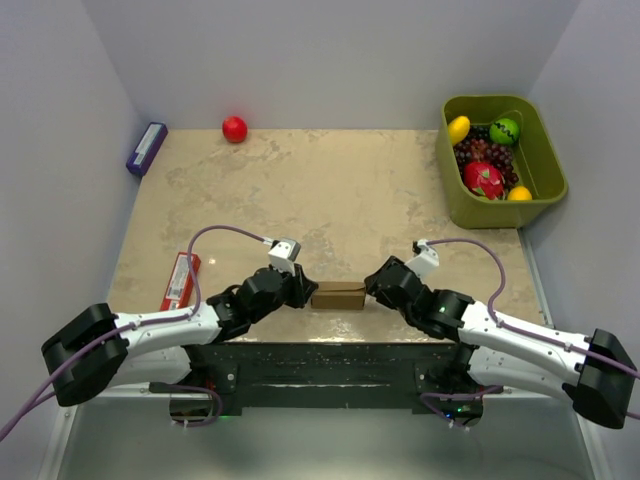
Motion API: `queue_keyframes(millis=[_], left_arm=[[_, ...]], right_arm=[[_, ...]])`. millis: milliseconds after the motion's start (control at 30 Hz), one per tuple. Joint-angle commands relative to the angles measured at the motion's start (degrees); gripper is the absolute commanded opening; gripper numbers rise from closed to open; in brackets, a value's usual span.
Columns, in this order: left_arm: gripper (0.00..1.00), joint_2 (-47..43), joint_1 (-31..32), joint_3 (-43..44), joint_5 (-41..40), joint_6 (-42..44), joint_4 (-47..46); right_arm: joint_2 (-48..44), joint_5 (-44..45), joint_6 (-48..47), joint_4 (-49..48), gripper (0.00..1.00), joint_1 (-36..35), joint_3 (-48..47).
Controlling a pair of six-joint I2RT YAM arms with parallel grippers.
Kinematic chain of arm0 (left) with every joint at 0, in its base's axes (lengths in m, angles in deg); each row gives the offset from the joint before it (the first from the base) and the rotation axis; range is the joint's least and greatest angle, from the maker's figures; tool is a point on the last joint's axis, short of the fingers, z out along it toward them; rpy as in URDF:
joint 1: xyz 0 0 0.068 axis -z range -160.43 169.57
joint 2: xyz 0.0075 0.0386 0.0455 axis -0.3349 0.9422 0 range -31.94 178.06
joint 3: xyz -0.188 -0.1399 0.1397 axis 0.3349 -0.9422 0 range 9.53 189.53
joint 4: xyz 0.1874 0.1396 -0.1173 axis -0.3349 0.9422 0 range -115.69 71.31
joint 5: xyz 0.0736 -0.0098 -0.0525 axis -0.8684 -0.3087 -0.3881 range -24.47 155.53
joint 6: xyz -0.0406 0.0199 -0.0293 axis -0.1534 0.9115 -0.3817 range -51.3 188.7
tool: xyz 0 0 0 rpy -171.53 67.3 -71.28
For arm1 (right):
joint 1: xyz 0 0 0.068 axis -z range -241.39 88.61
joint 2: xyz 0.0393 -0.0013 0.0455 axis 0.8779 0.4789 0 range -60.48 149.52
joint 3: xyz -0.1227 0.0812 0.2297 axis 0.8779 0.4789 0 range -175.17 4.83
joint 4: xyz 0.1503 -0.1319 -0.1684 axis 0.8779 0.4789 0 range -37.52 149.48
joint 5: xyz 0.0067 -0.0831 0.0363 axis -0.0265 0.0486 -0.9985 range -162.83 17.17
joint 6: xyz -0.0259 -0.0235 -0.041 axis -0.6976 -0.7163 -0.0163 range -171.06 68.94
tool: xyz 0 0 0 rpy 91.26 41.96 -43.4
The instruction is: Fold the paper box
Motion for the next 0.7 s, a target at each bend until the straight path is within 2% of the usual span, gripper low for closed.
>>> queue_keyframes(millis=[0,200,500,667], left_arm=[[0.16,2.5,0.6,-2.6,-0.1,2.2,14.3],[0.16,2.7,0.6,-2.6,-0.1,2.2,14.2],[0.16,2.9,0.7,-2.6,0.0,2.2,14.1],[0.16,2.9,0.7,-2.6,0.1,2.2,14.1]], right_arm=[[-0.5,0.8,-0.1,-0.7,0.44,0.3,-0.2],[-0.1,-0.7,0.1,-1.1,0.39,0.3,0.6],[-1.1,-0.7,-0.6,-0.7,0.40,0.3,-0.4],[-1.0,-0.3,-2.4,-0.7,0.44,0.3,-2.5]])
